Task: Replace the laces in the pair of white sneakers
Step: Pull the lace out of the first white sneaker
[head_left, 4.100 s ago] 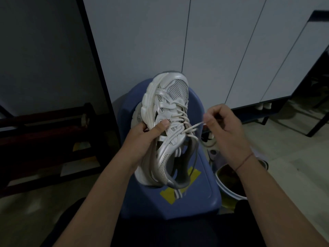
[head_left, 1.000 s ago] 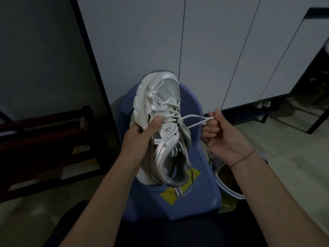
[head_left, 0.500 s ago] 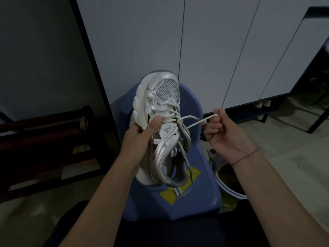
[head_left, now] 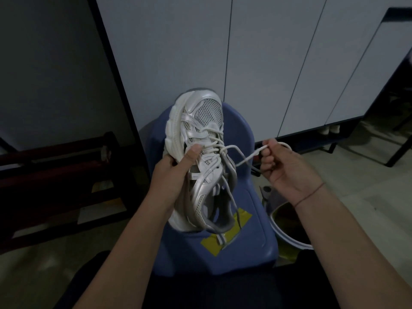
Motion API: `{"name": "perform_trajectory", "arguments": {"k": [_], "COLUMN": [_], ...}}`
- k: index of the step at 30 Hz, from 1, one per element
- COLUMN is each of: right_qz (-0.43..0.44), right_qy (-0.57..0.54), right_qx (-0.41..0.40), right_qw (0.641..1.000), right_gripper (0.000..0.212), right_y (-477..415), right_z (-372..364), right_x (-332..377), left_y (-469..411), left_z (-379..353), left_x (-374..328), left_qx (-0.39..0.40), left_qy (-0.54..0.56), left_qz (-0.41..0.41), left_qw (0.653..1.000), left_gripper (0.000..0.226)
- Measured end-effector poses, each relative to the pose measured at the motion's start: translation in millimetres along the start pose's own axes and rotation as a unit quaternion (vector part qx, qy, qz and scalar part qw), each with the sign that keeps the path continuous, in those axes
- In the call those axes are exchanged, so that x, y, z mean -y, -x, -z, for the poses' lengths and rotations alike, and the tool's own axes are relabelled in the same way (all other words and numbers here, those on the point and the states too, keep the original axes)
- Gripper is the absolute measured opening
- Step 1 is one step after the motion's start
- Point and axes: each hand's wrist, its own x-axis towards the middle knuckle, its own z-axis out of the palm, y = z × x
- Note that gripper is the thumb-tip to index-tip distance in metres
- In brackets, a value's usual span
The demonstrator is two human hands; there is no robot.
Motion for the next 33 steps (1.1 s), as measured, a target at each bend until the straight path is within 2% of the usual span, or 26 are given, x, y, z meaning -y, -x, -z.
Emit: {"name": "perform_trajectory", "arguments": {"k": [1, 3, 4, 6, 8, 10, 13, 15, 17, 20, 22, 25, 27, 31, 33], "right_qz": [0.023, 0.084, 0.119, 0.196, 0.247, 0.287, 0.312, 0.314, 0.337, 0.376, 0.385, 0.379, 0.373, 0.344, 0.342], "right_qy": [0.107, 0.36, 0.425, 0.446, 0.443, 0.47, 0.516, 0.54, 0.576, 0.626, 0.649, 0.663, 0.662, 0.606, 0.574], "right_qx": [-0.02, -0.025, -0.007, 0.062, 0.132, 0.167, 0.18, 0.189, 0.196, 0.193, 0.198, 0.218, 0.229, 0.223, 0.203], "right_qw": [0.994, 0.929, 0.897, 0.871, 0.852, 0.818, 0.777, 0.758, 0.719, 0.655, 0.626, 0.607, 0.608, 0.681, 0.716], "right_gripper": [0.032, 0.042, 0.043, 0.03, 0.005, 0.011, 0.02, 0.015, 0.007, 0.014, 0.015, 0.013, 0.009, 0.004, 0.005], "right_y": [1.7, 8.9, 12.3, 17.1, 19.3, 16.7, 12.0, 10.0, 8.8, 8.1, 8.5, 8.2, 7.8, 8.2, 8.4], "right_z": [2.0, -1.4, -5.7, -13.8, -19.3, -18.5, -15.4, -14.5, -16.2, -19.6, -21.1, -21.1, -20.4, -17.1, -14.6], "right_x": [-0.1, -3.6, -6.1, -11.1, -14.5, -17.4, -16.1, -14.3, -13.6, -15.0, -15.3, -14.7, -16.3, -21.6, -22.2], "left_y": [-0.1, -1.2, -1.8, -3.1, -3.8, -2.2, -0.6, -0.8, -0.9, -0.9, -1.6, -0.9, -0.2, 1.6, 2.1], "left_z": [0.9, 0.9, 0.1, -1.9, -3.3, -2.8, 0.1, 1.5, 1.6, 2.2, 3.5, 3.4, 2.5, 1.0, 0.4], "left_x": [0.4, 1.6, 2.0, 3.2, 4.5, 4.8, 3.8, 3.6, 3.4, 2.7, 2.4, 0.7, 0.4, -0.6, -1.2], "left_qx": [0.001, 0.0, -0.002, -0.014, -0.016, -0.006, 0.003, 0.005, 0.007, 0.005, 0.005, 0.007, 0.009, 0.014, 0.016], "left_qy": [-0.002, -0.013, -0.019, -0.043, -0.069, -0.087, -0.121, -0.136, -0.151, -0.175, -0.189, -0.219, -0.228, -0.218, -0.198], "left_qz": [0.0, 0.001, 0.001, -0.001, -0.003, -0.009, -0.018, -0.019, -0.017, -0.012, -0.01, -0.016, -0.021, -0.021, -0.019], "left_qw": [1.0, 1.0, 1.0, 0.999, 0.998, 0.996, 0.992, 0.99, 0.988, 0.985, 0.982, 0.975, 0.973, 0.976, 0.98], "left_gripper": [0.077, 0.078, 0.075, 0.072, 0.075, 0.073, 0.074, 0.075, 0.077, 0.079, 0.079, 0.086, 0.084, 0.086, 0.079]}}
